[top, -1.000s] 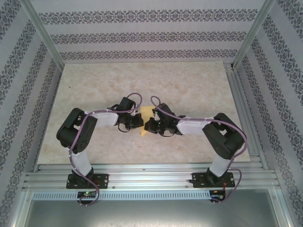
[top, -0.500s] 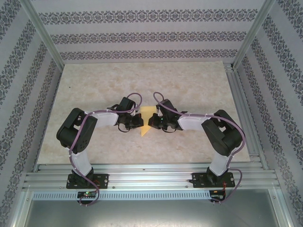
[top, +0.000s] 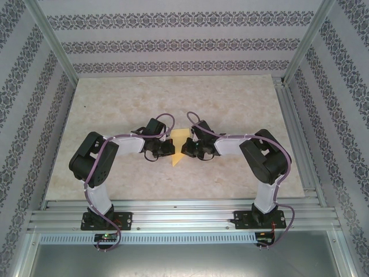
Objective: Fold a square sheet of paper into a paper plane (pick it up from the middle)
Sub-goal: Third fold the triangle at the center of the table.
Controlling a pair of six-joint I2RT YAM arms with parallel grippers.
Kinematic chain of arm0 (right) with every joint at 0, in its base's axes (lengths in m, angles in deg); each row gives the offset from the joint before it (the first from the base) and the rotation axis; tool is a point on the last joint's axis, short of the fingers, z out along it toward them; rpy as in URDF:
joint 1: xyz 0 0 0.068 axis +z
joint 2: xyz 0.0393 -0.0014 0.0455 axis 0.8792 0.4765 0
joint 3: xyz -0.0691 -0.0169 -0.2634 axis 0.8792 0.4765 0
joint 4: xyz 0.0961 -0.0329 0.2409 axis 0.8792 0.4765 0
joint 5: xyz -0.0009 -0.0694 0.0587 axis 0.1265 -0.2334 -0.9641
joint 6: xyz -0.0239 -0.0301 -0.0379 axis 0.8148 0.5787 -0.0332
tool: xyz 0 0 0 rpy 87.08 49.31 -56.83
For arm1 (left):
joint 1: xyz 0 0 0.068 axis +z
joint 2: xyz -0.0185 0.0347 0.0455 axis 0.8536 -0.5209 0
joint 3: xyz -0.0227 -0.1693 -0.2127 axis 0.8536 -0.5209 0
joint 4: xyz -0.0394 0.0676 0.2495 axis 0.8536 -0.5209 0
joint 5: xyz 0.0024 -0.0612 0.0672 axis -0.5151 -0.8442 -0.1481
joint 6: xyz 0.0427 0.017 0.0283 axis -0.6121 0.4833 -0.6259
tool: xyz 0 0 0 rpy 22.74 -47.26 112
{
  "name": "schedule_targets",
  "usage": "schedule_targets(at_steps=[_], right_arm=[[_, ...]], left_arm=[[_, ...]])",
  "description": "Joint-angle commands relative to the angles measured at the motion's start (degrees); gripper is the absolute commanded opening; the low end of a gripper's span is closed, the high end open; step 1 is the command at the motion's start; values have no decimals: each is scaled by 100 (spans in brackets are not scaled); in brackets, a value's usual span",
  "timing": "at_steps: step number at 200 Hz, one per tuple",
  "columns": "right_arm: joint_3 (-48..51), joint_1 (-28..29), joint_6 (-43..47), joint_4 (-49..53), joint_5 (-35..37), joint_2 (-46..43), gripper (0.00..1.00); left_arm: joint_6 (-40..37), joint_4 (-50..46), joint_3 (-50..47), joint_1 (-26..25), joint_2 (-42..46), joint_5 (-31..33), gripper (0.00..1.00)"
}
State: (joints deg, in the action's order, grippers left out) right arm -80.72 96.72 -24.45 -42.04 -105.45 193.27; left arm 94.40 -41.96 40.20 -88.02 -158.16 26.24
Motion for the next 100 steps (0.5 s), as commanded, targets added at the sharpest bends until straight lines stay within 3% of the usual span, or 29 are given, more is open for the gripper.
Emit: schedule_targets(at_steps=[1, 55, 100], right_arm=[[-31, -226, 4, 388, 392, -82, 0], [-30, -619, 131, 491, 487, 240, 0], [-5, -740, 252, 587, 675, -137, 0]], left_arm=[[-416, -802, -76, -23, -296, 708, 4], [-508, -866, -65, -30, -327, 701, 4], [-483, -841, -74, -31, -320, 682, 4]])
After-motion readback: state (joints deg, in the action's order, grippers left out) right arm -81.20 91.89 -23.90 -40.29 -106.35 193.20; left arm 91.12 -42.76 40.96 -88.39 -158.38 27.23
